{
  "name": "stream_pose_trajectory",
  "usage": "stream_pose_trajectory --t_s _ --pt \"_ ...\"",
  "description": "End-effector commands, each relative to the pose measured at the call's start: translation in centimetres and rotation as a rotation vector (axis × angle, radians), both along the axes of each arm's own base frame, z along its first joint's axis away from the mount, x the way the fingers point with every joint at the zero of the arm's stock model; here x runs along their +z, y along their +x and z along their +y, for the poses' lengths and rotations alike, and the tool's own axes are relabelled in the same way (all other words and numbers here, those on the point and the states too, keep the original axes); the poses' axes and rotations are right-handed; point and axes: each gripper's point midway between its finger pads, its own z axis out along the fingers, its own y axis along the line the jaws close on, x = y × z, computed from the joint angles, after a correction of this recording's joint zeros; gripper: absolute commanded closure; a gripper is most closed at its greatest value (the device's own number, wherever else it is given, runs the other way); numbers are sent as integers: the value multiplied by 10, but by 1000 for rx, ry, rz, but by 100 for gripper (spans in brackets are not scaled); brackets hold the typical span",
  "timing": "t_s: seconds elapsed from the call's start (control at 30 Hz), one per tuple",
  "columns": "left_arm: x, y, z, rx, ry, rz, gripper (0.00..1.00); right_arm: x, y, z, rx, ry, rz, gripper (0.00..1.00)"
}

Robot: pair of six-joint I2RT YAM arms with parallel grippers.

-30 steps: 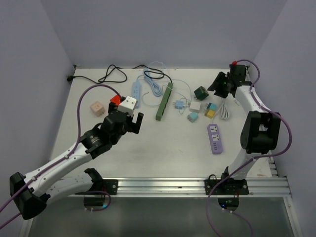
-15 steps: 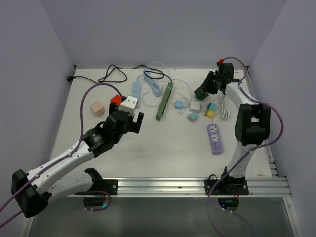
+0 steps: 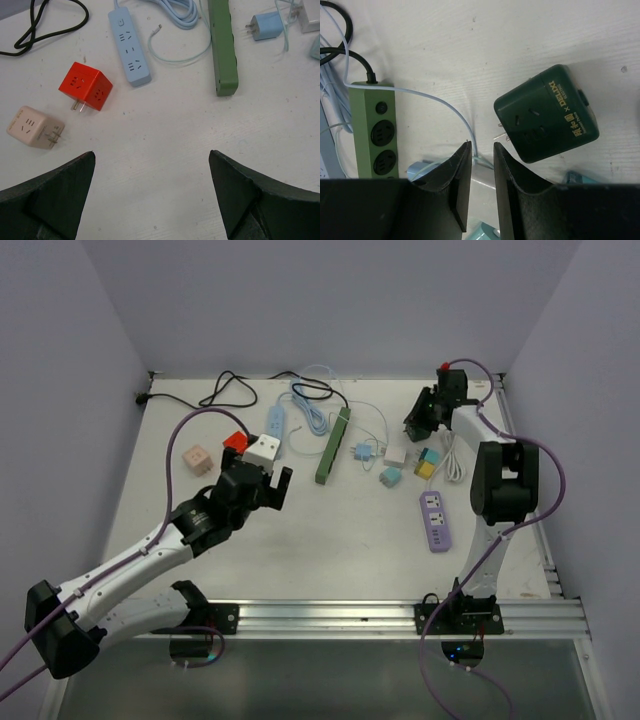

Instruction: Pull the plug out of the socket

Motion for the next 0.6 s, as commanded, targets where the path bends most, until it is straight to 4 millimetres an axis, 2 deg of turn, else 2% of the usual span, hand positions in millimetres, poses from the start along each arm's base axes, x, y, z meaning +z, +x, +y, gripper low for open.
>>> stream_pose_trajectory --t_s 0.0,0.13,0.17,0.2,0.23,0.27,0.33,0.37,0.4,0.5,0.57 --pt "20 7 -2 20 -46 -41 0 26 18 -6 -30 -11 -78 72" --pt "20 8 0 26 -46 -42 0 44 14 -2 -16 7 -115 72" --pt "19 8 0 27 -46 -40 0 59 12 -3 -13 5 -148 72" --pt "20 9 0 28 -48 -42 0 60 7 -4 -14 4 -150 71" --pt "20 9 1 34 -47 -44 0 73 6 -2 -5 6 -189 70" --pt "21 10 4 46 -44 -49 0 97 2 -3 2 3 -246 64" --pt "25 11 10 73 -45 -64 0 115 -8 -3 14 -4 -283 59" --pt "28 12 15 97 -45 -75 0 124 -12 -1 43 -8 -301 53" --pt "32 11 18 108 -61 -87 0 146 -21 1 57 -13 -340 50" --pt "40 16 32 168 -112 -113 0 173 -51 4 101 -28 -376 38" --pt "41 18 38 204 -131 -114 0 182 -70 4 121 -56 -395 33"
